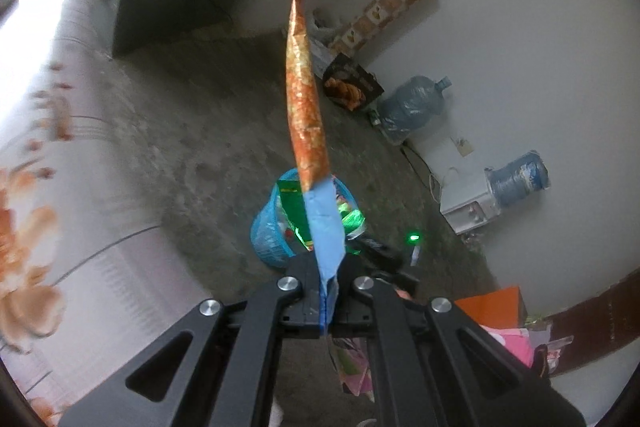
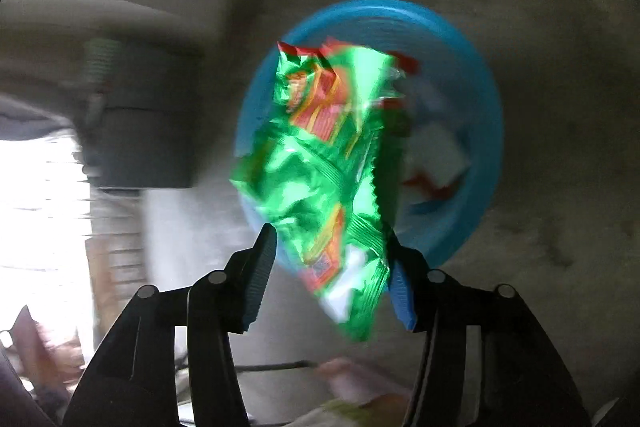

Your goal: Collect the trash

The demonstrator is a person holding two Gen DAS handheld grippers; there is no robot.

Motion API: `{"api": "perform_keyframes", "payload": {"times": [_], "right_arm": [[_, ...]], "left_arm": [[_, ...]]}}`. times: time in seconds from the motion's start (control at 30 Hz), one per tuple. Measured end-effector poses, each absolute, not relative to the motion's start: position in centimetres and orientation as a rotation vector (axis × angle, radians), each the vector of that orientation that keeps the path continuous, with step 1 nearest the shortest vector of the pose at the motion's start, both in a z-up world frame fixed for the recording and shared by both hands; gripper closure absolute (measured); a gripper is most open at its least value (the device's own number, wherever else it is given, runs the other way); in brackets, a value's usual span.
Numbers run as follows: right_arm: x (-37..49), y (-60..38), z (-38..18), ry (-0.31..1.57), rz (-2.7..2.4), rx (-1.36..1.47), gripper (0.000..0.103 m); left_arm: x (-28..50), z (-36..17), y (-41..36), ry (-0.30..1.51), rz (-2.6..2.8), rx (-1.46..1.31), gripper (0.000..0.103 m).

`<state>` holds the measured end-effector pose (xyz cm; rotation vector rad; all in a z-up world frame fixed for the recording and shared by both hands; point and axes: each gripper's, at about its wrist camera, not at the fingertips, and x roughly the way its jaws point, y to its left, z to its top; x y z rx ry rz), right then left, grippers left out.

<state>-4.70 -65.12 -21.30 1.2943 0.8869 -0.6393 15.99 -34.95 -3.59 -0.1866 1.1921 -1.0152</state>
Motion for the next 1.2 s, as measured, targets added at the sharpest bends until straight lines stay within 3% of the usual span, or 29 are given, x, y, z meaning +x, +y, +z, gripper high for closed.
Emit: {"api": "perform_keyframes", "payload": {"times": [0.07,0.17,0.37,0.53,0.57,0.63,0.67,0.77,0.93,1.07,1.2], "right_arm": [[-5.7,-65.6,-21.0,0.884,-0.673,1.282,0.051],[-7.8,-65.5,-19.6,0.816,-0.680,1.257,0.037],[-12.7,-64.8,-17.8,0.692,-0.668,1.278,0.036],[-14.7,-65.1,-16.9,0.592,-0.666,1.401,0.036],[-15.3,-65.1,-17.2,0.570,-0.665,1.423,0.036],[-16.4,-64.9,-17.4,0.548,-0.666,1.452,0.036],[-16.3,-64.8,-17.7,0.553,-0.670,1.455,0.036],[-16.8,-64.4,-17.9,0.576,-0.677,1.445,0.036],[-17.0,-63.8,-18.2,0.579,-0.685,1.431,0.036],[-15.8,-62.9,-17.6,0.605,-0.662,1.374,0.036],[-14.5,-61.1,-14.3,0.622,-0.610,1.271,0.036]], "left_arm": [[16.4,-4.3,-36.7,1.250,-1.027,-0.211,0.103],[16.9,-5.6,-40.1,1.330,-1.039,-0.259,0.103],[17.4,-11.4,-48.6,1.578,-1.035,-0.444,0.103],[17.8,-19.9,-54.0,1.739,-0.886,-0.570,0.103],[17.7,-22.6,-54.8,1.788,-0.845,-0.618,0.099],[17.3,-26.3,-55.3,1.876,-0.727,-0.588,0.074],[16.7,-28.5,-55.0,1.936,-0.623,-0.506,0.054],[15.7,-30.6,-53.6,1.989,-0.474,-0.432,0.051],[15.9,-27.7,-51.6,1.959,-0.486,-0.471,0.047],[16.2,-20.9,-51.2,1.877,-0.588,-0.468,0.046],[14.5,-13.4,-50.2,1.913,-0.765,-0.502,0.040]]}}
